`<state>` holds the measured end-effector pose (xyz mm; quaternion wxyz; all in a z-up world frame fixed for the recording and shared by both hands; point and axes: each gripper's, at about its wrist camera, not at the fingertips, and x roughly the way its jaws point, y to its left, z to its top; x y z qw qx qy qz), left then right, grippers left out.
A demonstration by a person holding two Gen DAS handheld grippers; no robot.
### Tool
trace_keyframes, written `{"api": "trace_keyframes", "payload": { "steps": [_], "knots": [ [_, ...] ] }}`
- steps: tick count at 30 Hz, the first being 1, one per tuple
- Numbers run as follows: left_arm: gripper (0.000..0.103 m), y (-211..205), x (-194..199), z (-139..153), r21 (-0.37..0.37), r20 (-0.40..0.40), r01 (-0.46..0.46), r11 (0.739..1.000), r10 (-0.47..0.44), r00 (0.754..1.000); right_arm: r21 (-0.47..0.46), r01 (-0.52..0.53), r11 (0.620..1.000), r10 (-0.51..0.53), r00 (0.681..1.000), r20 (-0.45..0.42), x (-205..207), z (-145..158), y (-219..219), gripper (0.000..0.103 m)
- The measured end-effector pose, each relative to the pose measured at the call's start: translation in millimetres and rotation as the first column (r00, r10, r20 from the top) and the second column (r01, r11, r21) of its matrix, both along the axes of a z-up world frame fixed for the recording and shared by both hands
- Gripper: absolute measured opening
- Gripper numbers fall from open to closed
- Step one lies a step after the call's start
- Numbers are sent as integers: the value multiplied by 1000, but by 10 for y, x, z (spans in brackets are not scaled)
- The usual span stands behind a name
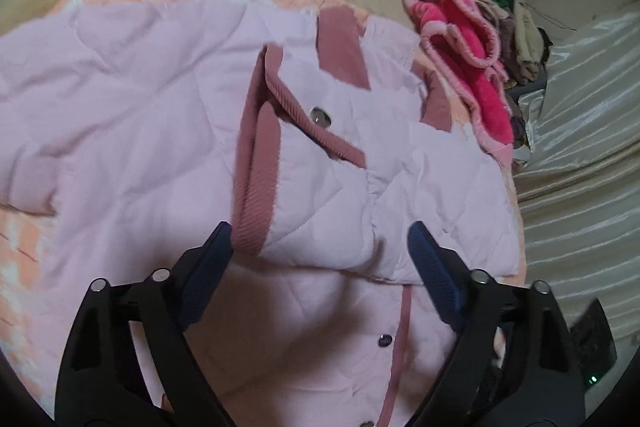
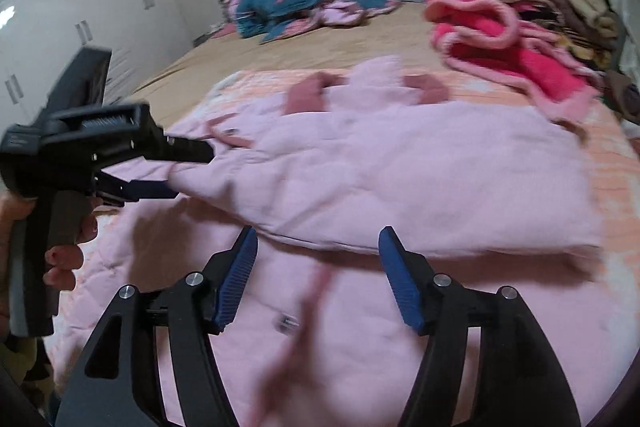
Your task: Fold large clothes
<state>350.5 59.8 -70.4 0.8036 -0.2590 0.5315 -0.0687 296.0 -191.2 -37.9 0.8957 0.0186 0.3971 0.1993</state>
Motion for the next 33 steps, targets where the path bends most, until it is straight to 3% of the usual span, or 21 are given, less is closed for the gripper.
{"api": "trace_keyframes", "payload": {
  "steps": [4,7,9,15,20,23,30,33],
  "knots": [
    [50,-47,74,-147,12,-16,-24,1000,24,1000,-47,78,996,-77,997,22,-71,55,-363,62],
    [26,-51,93,-116,40,16,-18,999,17,1000,-60,128,990,-126,991,42,-129,99,-641,62],
    [20,-61,102,20,96,56,-2,995,-3,998,-70,160,985,-157,987,47,-142,139,-789,62],
    [19,5,29,478,233,190,-38,972,-7,982,9,277,961,-276,958,74,68,373,-1217,65],
    [19,104,73,53,306,88,-26,952,-1,996,0,260,966,-260,965,30,347,269,-1120,65],
    [22,111,43,-120,332,66,-13,943,-9,998,-4,247,969,-247,969,-19,525,152,-1017,65],
    [29,129,2,-173,349,73,3,937,-30,997,-125,283,951,-304,929,-212,910,-505,-1029,65],
    [31,99,-8,-131,364,71,7,931,-36,997,-115,281,953,-301,928,-220,934,-679,-1053,65]
  ]
}}
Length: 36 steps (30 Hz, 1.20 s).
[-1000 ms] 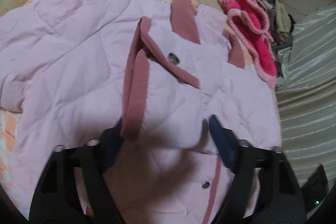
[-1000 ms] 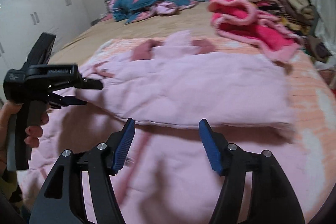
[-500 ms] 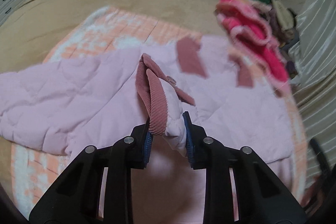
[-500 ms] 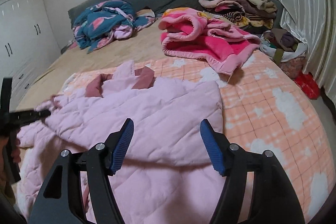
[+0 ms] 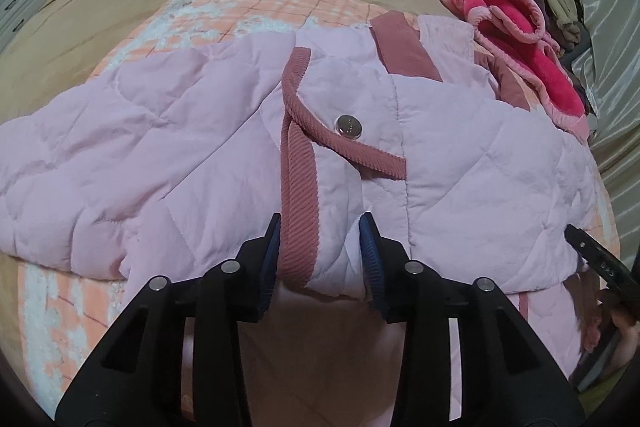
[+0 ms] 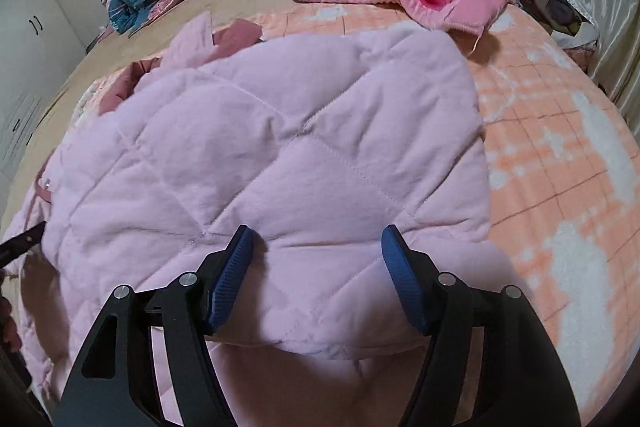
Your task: Fold large clothes
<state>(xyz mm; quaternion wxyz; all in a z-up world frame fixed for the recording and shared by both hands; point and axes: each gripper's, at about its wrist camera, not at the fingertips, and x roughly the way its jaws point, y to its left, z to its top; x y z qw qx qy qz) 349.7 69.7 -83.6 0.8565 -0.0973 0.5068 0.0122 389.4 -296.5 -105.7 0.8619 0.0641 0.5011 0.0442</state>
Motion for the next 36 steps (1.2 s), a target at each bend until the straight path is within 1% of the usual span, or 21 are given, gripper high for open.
{"api": "trace_keyframes", "payload": {
  "steps": [1,3,4,5,6,7,8,9,10,11,12,14,16,17,18,20,22,26,29,33,36],
  "knots": [
    [32,-12,-24,62,15,13,-2,1000,2,1000,-6,3,1000,-3,1000,2,-7,32,11,65],
    [33,-39,-73,202,42,46,-4,999,2,999,19,3,1000,-4,1000,20,-69,151,31,67],
    [38,-60,-103,283,54,66,-4,999,1,998,53,-9,999,7,999,45,-133,237,39,66],
    [48,-103,-147,385,69,91,0,998,-6,996,67,-22,998,17,997,72,-195,309,60,66],
    [54,-141,-170,443,76,106,4,997,-12,994,64,-38,997,31,994,105,-274,384,93,67],
    [62,-210,-202,506,83,124,14,996,-24,992,60,-50,997,43,992,118,-308,426,119,70],
    [65,-266,-223,537,82,133,28,996,-39,990,56,-62,997,55,991,124,-346,442,150,71],
    [67,-370,-245,564,74,143,59,995,-69,987,48,-72,996,66,991,120,-382,439,192,74],
    [78,-465,-248,562,72,145,86,994,-95,985,44,-78,996,73,991,111,-388,434,219,77],
    [86,-562,-248,532,72,141,112,991,-121,983,33,-86,996,82,992,95,-392,399,251,78],
    [89,-619,-243,495,74,136,125,989,-134,982,18,-86,996,84,993,82,-385,368,260,78],
    [94,-734,-207,340,86,106,144,986,-153,983,-33,-65,997,66,998,24,-359,217,266,81],
    [94,-764,-166,179,92,63,136,986,-142,988,-27,-54,998,54,999,-6,-347,85,261,81],
    [94,-746,-126,45,75,20,129,989,-130,991,-37,-56,998,56,998,-6,-346,51,274,82],
    [94,-722,-123,-26,63,0,121,991,-122,993,-53,-63,997,63,998,-6,-338,29,298,82],
    [94,-672,-134,-99,22,-12,120,993,-120,993,-56,-61,997,60,998,-9,-335,22,309,83],
    [94,-638,-168,-70,0,-12,123,992,-123,992,-49,-59,997,59,998,-6,-364,67,307,83],
    [94,-540,-270,79,-65,-3,115,991,-116,993,-3,-61,998,61,997,40,-510,250,290,85],
    [94,-505,-348,215,-110,7,114,987,-114,993,33,-79,996,76,995,68,-631,388,310,90],
    [94,-413,-508,423,-131,50,106,986,-100,994,45,-117,992,111,986,121,-808,593,443,95],
    [94,-298,-635,540,-143,64,90,986,-82,995,59,-141,988,131,980,147,-911,725,558,97]
  ]
}}
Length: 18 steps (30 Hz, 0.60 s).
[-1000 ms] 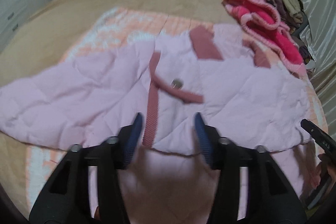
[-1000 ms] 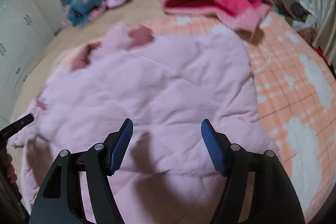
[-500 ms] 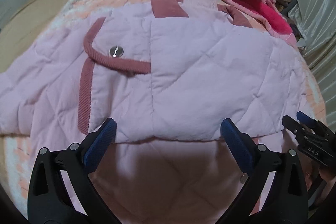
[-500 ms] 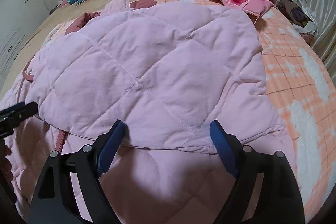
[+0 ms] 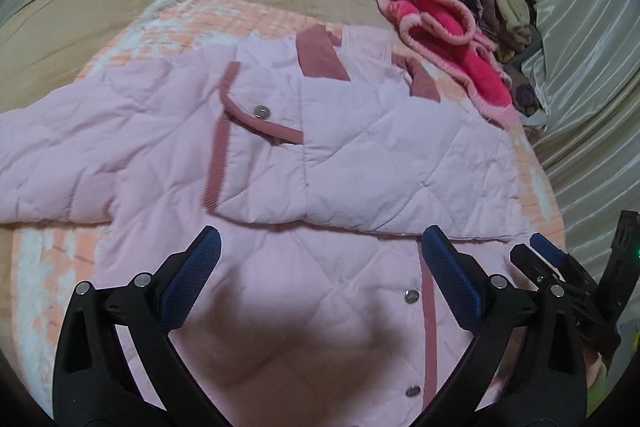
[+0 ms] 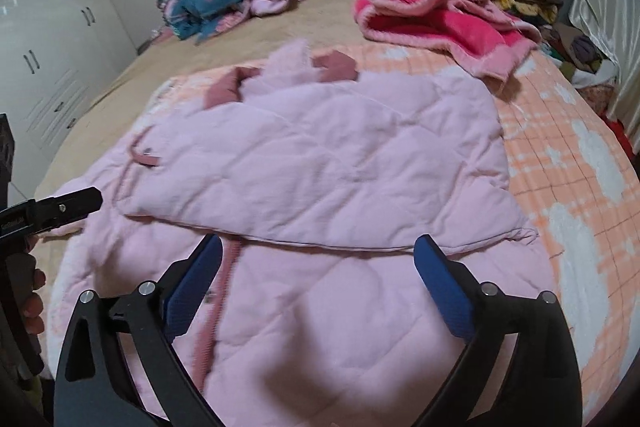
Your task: Fold large clothes
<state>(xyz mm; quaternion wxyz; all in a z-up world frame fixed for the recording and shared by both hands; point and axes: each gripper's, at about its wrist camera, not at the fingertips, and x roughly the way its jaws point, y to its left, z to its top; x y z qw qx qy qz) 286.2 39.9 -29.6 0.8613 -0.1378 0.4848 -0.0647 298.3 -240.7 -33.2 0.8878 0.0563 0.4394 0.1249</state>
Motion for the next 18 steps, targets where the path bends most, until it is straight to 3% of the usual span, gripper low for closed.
{"api": "trace_keyframes", "payload": {
  "steps": [6,18],
  "knots": [
    [94,217,-220,144,-33,22,-23,999,23,999,23,-37,999,37,999,33,-126,209,246,97],
    [94,655,-570,374,88,107,-105,991,95,990,18,-169,985,167,982,86,-350,507,955,97]
  ]
}}
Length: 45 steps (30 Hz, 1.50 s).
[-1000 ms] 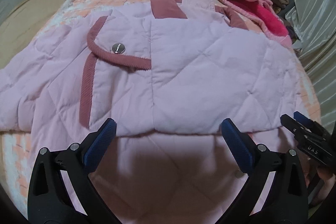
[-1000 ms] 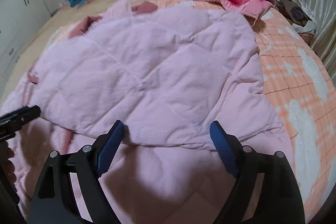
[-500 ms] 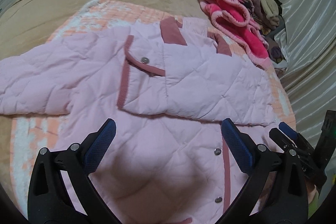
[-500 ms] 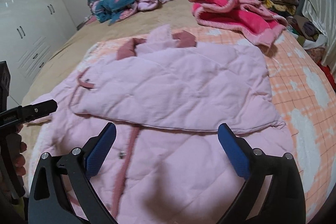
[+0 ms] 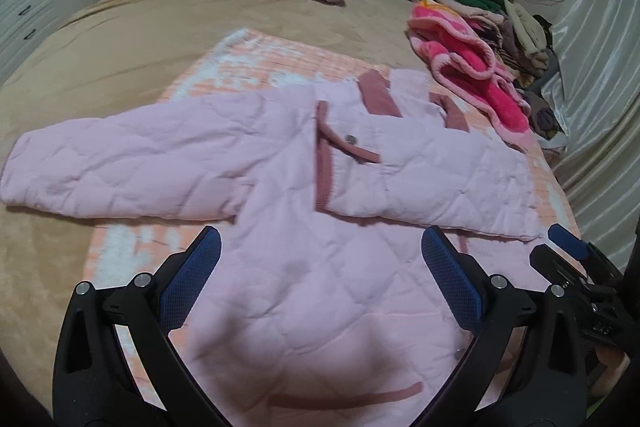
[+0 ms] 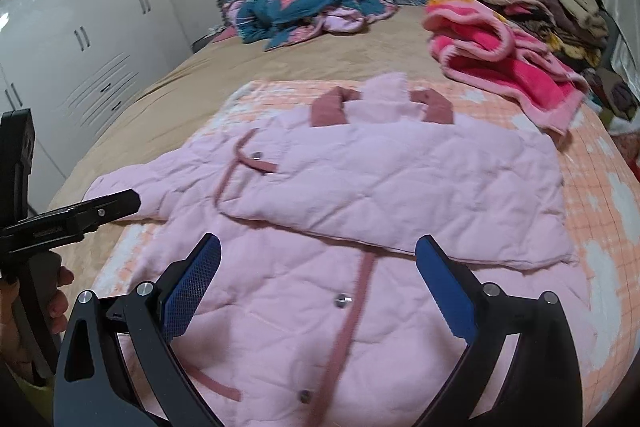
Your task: Fold large clothes
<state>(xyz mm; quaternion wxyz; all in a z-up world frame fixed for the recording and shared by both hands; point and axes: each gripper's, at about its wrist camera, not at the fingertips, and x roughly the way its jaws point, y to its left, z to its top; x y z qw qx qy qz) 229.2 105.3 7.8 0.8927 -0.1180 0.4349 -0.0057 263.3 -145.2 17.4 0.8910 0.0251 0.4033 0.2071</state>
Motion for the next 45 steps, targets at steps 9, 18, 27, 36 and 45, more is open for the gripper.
{"api": "trace_keyframes", "payload": {
  "steps": [9,18,27,36,45],
  "knots": [
    [94,476,-181,-14,52,15,-87,995,86,996,-18,-70,997,70,997,38,-82,122,502,97],
    [94,986,-329,-178,96,3,-160,982,161,987,-34,-134,990,135,990,36,-69,50,988,97],
    [94,1560,-411,-504,109,-52,-262,959,269,962,-57,-195,979,197,980,30,-3,-83,1543,97],
    [94,1987,-447,-681,96,-69,-338,936,345,936,-98,-253,963,256,966,26,58,-226,2048,97],
    [94,2456,-443,-876,74,-94,-434,898,440,893,-97,-298,950,299,954,-3,89,-400,2347,97]
  ]
}}
